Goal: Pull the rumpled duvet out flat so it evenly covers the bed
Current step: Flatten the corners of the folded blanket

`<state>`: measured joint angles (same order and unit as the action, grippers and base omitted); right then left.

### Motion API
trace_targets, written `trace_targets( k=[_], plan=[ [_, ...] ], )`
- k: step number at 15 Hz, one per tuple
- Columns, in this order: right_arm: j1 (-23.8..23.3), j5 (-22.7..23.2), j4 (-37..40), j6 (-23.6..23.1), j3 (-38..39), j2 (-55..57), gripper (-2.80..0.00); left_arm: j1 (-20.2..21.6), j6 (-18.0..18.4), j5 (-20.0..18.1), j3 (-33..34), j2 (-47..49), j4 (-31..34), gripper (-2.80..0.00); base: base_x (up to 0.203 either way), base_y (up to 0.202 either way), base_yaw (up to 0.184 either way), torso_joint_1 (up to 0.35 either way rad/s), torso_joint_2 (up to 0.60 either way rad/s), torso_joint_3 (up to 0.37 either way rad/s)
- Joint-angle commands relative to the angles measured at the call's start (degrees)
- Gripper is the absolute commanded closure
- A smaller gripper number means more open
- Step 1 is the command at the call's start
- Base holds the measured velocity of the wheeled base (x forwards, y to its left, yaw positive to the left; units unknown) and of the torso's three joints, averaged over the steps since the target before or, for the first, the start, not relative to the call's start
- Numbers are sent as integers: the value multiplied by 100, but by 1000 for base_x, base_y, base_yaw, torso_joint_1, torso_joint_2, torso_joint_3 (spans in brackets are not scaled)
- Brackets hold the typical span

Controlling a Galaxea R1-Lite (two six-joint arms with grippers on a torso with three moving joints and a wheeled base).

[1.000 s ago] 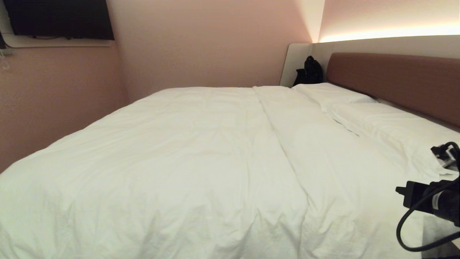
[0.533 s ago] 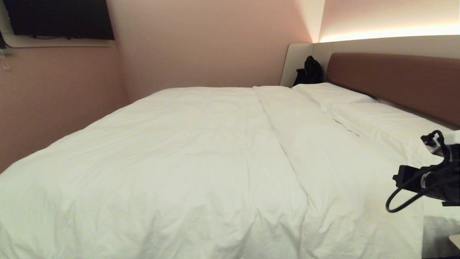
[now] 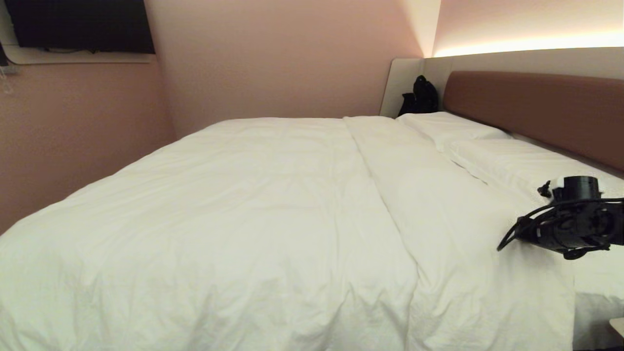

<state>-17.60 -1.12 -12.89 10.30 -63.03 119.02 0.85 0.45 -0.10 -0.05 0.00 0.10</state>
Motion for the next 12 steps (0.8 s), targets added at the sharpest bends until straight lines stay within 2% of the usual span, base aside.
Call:
trace_targets(
  k=[1,4,7,12],
  plan=[
    [-213,-172,165,-265,-468,985,0,3,-1,1,5,0,-1,0,0,0,0,0,0,0],
    [-337,-285,190,-407,-458,1123,0,3,-1,1,3,0,-1,0,0,0,0,0,0,0],
    [-544,-349,183,-515,188,873,0,3,-1,1,5,0,-1,0,0,0,0,0,0,0],
    [-824,-436,181,-1063,1251,-64,0,3,-1,1,-3,0,-1,0,0,0,0,0,0,0]
  ],
)
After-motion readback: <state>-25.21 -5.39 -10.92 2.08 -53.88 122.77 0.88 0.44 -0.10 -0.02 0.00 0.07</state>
